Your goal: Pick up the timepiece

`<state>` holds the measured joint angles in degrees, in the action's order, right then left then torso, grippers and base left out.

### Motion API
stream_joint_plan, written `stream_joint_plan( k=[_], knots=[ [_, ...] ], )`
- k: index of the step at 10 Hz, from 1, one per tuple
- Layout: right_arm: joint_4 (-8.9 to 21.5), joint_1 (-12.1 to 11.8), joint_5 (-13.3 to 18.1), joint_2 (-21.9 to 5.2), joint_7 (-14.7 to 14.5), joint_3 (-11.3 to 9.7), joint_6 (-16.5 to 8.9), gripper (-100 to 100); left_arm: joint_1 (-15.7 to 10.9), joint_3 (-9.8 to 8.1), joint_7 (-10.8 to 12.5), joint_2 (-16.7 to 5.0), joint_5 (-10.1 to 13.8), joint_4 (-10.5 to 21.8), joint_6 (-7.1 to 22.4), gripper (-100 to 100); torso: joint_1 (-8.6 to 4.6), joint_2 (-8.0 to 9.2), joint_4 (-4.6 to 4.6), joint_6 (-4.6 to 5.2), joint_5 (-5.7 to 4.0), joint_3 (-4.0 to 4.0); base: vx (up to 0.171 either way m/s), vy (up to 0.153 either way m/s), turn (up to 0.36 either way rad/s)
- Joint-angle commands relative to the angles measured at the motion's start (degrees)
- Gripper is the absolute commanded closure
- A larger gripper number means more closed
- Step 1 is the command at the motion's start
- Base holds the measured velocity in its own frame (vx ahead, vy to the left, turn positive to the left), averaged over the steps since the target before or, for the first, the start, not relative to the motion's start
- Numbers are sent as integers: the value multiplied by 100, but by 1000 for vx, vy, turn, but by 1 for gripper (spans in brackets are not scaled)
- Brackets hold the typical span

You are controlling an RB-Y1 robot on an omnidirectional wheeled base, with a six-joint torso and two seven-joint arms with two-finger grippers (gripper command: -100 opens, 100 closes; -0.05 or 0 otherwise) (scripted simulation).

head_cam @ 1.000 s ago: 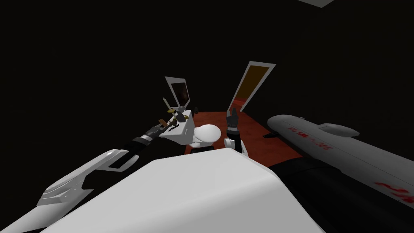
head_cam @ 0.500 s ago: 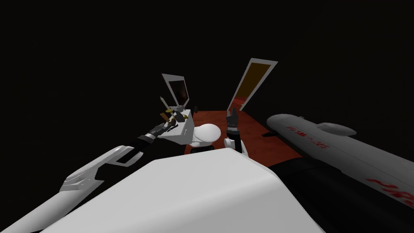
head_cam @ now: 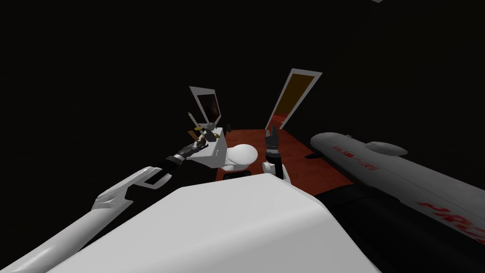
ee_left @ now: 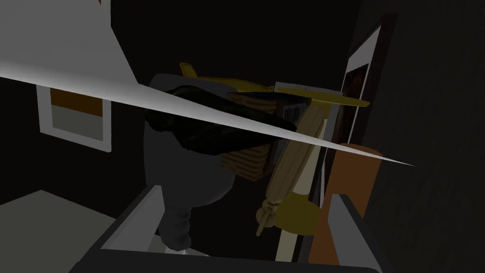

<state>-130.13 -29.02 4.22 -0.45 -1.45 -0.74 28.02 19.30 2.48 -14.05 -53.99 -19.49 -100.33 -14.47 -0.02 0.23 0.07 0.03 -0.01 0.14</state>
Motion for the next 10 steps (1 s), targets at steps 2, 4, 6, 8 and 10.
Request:
stream_joint_plan(
  k=[2,4,6,8,10],
  knots=[
    [0,-1,0,0,0,0,0,0,-387,110,-27,29,12,470,-19,-100,3,-10,-1,-1,1,-5,-34,-2,6],
    [0,-1,0,0,0,0,0,0,-640,387,-101,61,202,765,-217,-100,6,-34,-7,-1,1,-19,-40,1,-42],
    [0,0,0,0,0,0,0,0,-1043,487,-101,61,202,1089,-217,-100,-1,0,0,0,0,0,-82,-16,-18],
    [0,-1,0,0,0,0,0,0,-1336,778,-174,93,392,1543,-416,-100,4,-25,-5,-3,0,-14,-42,-12,-34],
    [0,0,0,0,0,0,0,0,-1633,864,-174,93,392,1868,-416,-100,0,-1,0,-1,-1,0,-81,-8,-23]
  ],
)
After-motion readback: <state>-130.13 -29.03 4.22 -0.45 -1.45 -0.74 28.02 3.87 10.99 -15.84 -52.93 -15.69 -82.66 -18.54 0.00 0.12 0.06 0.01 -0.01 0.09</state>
